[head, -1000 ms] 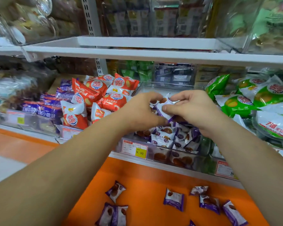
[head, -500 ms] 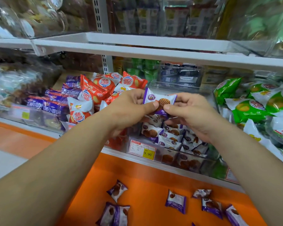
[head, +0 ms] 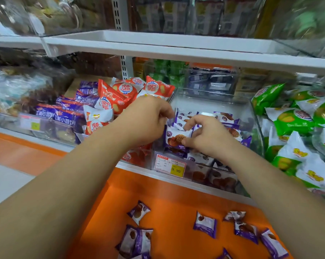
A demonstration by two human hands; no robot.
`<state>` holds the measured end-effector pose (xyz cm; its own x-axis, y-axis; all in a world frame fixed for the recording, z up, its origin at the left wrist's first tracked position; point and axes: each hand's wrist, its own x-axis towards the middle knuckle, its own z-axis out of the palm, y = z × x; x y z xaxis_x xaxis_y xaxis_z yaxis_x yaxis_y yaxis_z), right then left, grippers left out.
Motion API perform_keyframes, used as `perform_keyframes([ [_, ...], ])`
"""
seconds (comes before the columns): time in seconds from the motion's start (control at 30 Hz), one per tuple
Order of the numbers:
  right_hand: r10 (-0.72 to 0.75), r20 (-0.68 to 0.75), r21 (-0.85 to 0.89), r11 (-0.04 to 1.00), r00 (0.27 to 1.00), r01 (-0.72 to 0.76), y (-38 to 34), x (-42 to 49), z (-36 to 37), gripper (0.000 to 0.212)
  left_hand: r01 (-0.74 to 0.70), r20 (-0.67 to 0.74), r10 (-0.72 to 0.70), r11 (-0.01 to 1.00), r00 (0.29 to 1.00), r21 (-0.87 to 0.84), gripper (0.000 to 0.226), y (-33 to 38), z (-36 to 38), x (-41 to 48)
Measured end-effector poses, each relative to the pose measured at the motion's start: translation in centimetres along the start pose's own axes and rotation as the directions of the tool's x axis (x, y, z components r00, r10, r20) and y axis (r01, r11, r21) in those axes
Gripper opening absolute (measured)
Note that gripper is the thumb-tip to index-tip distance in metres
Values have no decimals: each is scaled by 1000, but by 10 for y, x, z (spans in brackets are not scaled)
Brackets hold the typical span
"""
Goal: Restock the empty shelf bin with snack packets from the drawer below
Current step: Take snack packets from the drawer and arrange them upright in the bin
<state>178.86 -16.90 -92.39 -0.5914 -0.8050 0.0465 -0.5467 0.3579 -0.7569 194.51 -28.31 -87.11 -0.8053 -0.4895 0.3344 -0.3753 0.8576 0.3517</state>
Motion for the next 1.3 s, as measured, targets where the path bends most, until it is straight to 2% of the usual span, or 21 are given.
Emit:
perform_keyframes([
  [0.07, -34, -7, -71, 997, 999, 33, 2, 6, 7, 23, -13, -13, 13, 1000, 1000, -1, 32, -4, 1, 0],
  [0.23, -84, 90, -357, 928, 992, 111, -4, 24, 5, 24, -31, -33, 30, 999, 999, -8, 32, -5, 5, 4],
  [0.4, 19, 278, -403, 910, 960, 99, -9, 42, -5, 23, -60, -30, 60, 998, 998, 6, 28, -4, 13, 7],
  [0.63, 43, 194, -650, 754, 980, 96, -12, 31, 19, 26, -100, 13, 100, 993, 995, 61, 29, 1, 28, 9],
  [0.7, 63, 247, -654, 747, 967, 119, -14, 31, 11, 28, -114, 45, 111, 991, 993, 75, 30, 6, 31, 10],
  [0.77, 33, 296, -586, 796, 955, 154, -16, 29, -6, 25, -128, 67, 123, 990, 990, 67, 32, 13, 32, 10],
  [0.87, -82, 230, -529, 826, 970, 195, -14, 19, -52, 21, -134, 61, 132, 991, 989, 25, 30, 28, 34, 12],
  [0.93, -84, 269, -551, 804, 959, 225, -11, 4, -83, 14, -101, 99, 104, 994, 990, -35, 27, 38, 41, 14],
  [0.97, -58, 305, -575, 785, 951, 233, -8, -5, -94, 15, -89, 132, 97, 994, 987, -62, 26, 44, 46, 16],
  [1.03, 14, 363, -657, 713, 932, 246, 1, -19, -103, 30, -78, 195, 93, 994, 976, -81, 25, 53, 56, 17],
  [1.1, 52, 365, -748, 611, 930, 259, 14, -27, -100, 36, -74, 220, 89, 994, 971, -76, 27, 57, 62, 15],
  [1.17, 60, 341, -828, 491, 938, 270, 23, -29, -95, 52, -76, 220, 92, 994, 971, -81, 27, 58, 64, 14],
  [1.2, 51, 333, -850, 448, 942, 276, 24, -29, -94, 52, -81, 221, 97, 994, 970, -79, 27, 57, 64, 12],
  [1.3, -9, 316, -883, 363, 949, 298, 21, -28, -95, 36, -65, 234, 80, 995, 969, -71, 25, 50, 66, 10],
])
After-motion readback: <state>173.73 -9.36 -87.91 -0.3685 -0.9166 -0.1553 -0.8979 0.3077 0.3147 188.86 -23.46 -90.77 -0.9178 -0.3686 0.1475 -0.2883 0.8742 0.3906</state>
